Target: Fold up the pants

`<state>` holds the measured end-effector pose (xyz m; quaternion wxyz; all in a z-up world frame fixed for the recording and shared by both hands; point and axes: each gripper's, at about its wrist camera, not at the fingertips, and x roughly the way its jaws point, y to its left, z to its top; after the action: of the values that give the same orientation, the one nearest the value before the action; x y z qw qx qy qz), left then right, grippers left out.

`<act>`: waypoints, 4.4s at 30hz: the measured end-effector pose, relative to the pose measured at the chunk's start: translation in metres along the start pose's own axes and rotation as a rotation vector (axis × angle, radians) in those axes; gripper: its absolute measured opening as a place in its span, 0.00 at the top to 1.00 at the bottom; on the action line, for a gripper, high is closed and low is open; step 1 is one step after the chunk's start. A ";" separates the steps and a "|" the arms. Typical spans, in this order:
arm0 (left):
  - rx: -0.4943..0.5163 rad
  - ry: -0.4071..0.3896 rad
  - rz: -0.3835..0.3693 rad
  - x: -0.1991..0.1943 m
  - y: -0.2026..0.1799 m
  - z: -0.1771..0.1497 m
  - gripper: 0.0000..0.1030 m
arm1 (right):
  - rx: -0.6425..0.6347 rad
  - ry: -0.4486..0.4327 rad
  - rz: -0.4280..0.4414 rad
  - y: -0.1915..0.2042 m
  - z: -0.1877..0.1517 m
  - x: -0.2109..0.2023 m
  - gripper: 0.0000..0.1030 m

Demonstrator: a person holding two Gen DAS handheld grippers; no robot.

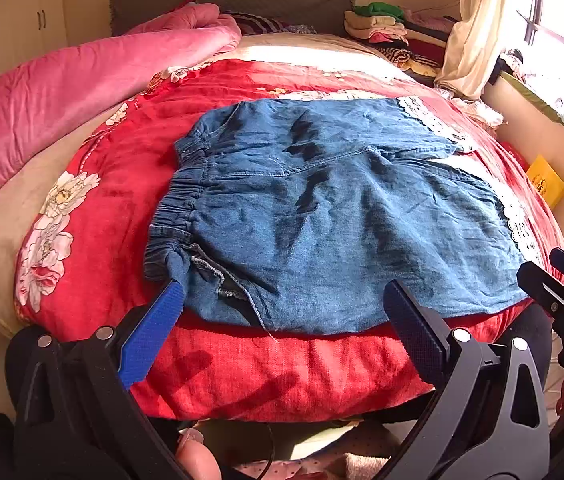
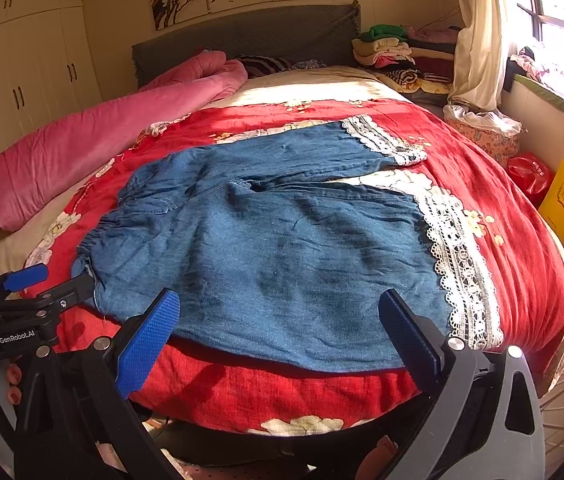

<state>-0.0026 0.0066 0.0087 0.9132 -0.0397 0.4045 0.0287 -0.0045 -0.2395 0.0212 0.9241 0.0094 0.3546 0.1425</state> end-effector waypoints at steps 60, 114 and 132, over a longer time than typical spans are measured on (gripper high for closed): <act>-0.045 0.140 -0.189 0.218 0.137 0.158 0.89 | -0.494 0.304 0.203 0.066 0.219 0.299 0.04; 0.362 -0.104 -0.262 0.037 0.088 0.019 0.91 | -0.482 0.199 0.517 0.074 0.032 0.075 0.97; 0.310 -0.058 -0.093 0.023 0.108 0.005 0.41 | -0.362 0.235 0.522 0.077 -0.002 0.091 0.93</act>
<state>0.0074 0.1146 -0.0098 0.9200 0.0836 0.3754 -0.0753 0.0387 -0.1411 -0.0306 0.7959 -0.0808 0.4131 0.4351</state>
